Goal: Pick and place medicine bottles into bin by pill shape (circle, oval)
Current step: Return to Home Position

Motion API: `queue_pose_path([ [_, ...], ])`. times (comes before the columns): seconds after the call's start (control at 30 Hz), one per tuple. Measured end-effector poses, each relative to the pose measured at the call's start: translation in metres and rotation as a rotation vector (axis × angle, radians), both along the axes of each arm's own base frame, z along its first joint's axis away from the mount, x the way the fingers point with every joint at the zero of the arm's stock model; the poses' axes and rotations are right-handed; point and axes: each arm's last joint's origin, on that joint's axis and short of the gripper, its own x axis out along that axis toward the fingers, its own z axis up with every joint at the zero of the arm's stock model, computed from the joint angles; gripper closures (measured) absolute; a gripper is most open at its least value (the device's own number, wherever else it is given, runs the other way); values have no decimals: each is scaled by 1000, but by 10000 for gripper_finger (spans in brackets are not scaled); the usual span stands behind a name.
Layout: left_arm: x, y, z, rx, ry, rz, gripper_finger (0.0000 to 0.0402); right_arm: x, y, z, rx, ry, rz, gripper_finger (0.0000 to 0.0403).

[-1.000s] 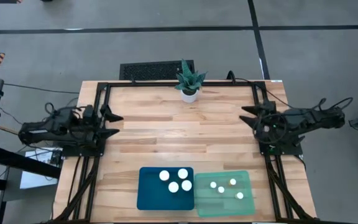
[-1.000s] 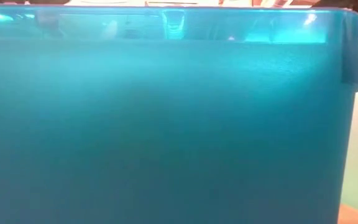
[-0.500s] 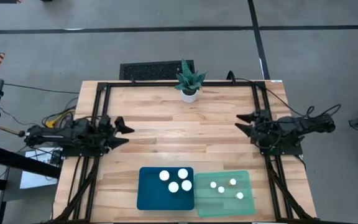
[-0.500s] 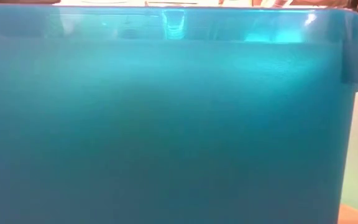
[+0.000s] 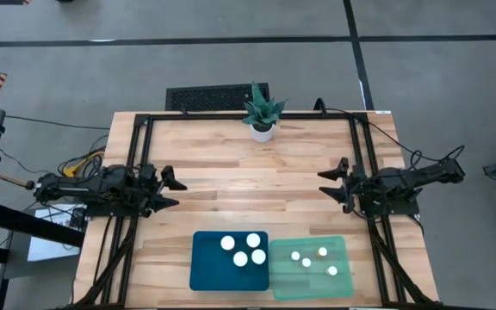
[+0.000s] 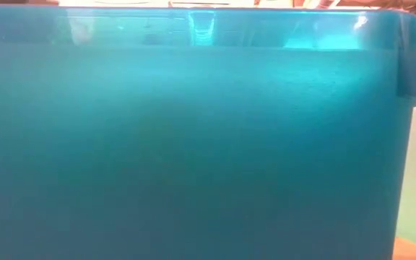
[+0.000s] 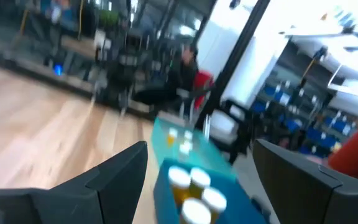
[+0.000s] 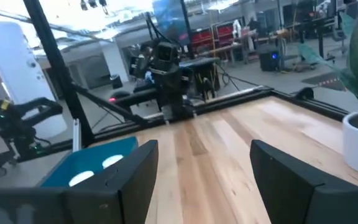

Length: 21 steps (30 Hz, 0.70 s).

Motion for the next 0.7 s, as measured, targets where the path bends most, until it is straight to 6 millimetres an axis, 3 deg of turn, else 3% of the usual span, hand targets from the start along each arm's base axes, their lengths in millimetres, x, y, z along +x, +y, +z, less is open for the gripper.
queue_pose_path([
  [0.13,1,0,-8,18,81,-11,116,1,-1,-1,-7,9,-16,137],
  [0.5,1,-1,-7,102,51,-37,116,1,-4,-2,-8,18,-57,137],
  [0.7,1,-1,-8,67,61,-33,116,1,-4,-2,-8,20,-57,137],
])
